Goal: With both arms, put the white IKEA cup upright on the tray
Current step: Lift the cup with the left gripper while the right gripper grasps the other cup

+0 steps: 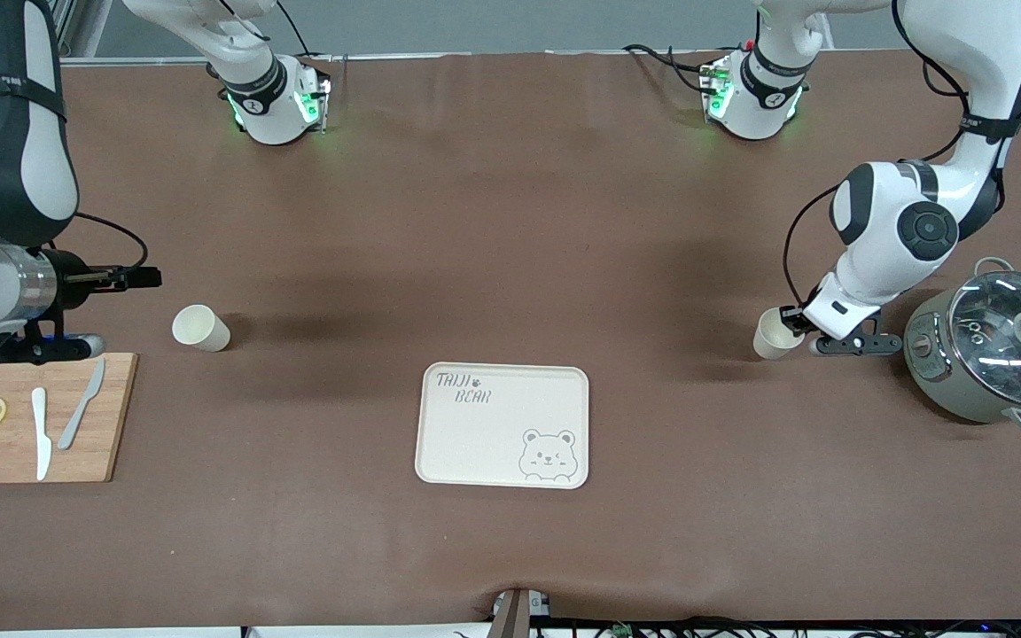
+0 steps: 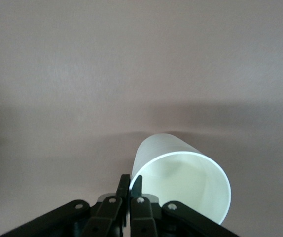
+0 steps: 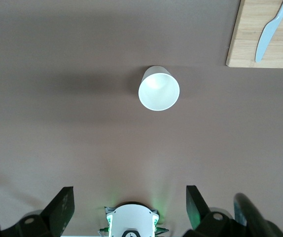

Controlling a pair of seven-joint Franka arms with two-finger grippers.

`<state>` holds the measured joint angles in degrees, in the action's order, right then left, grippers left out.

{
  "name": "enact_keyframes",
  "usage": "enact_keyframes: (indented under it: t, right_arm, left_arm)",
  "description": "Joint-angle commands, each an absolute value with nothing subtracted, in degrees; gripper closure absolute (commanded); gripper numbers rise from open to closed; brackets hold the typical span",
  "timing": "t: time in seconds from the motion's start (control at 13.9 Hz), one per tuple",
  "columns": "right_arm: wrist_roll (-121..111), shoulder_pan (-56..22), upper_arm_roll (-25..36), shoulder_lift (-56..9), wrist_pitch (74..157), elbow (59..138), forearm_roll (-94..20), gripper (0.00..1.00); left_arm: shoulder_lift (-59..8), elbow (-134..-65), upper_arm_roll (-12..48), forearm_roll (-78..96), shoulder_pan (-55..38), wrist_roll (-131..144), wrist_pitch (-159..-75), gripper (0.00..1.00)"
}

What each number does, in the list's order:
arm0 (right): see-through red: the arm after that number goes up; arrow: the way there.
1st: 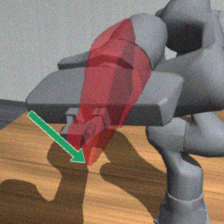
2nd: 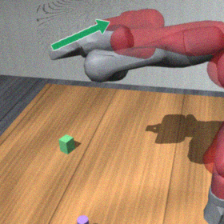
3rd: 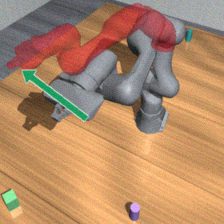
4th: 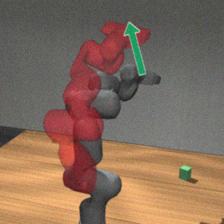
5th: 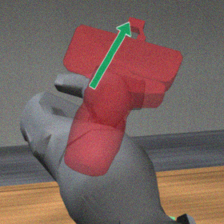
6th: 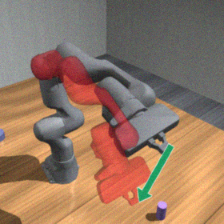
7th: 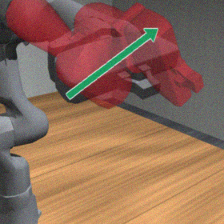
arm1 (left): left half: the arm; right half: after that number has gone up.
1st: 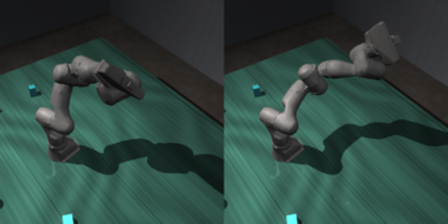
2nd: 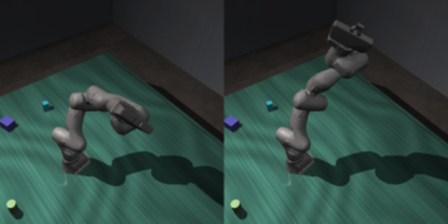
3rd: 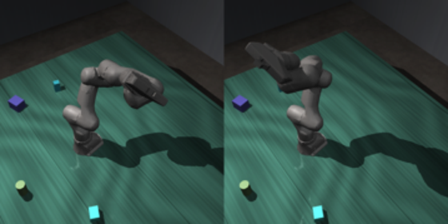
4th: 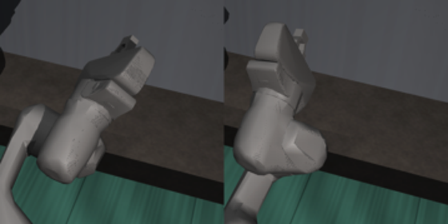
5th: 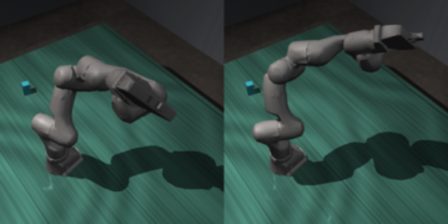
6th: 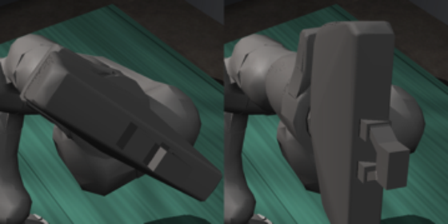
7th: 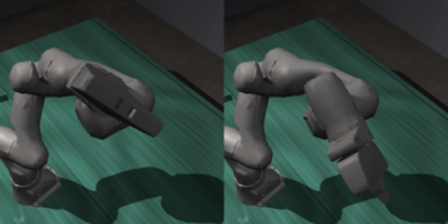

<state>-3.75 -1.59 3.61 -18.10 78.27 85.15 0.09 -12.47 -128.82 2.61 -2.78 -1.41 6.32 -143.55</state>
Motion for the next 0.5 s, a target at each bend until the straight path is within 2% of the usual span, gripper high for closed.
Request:
enact_keyframes:
  t: [0.0,0.22,0.43]
  right_arm:
    - [-3.78,-0.1,3.16,-19.16,76.47,84.46,0.09,0.0]
    - [-3.25,1.67,3.16,-21.7,76.2,85.34,0.79,0.0]
    - [-3.25,2.28,3.16,-22.5,76.46,85.17,0.97,0.0]
  left_arm:
    - [-13.62,-123.6,2.99,-2.9,-2.54,6.85,-138.71,1.0]
    - [-14.33,-117.09,2.99,-2.03,-4.56,7.55,-132.99,1.0]
    - [-18.88,-108.23,2.99,-2.02,-7.55,13.51,-128.86,1.0]
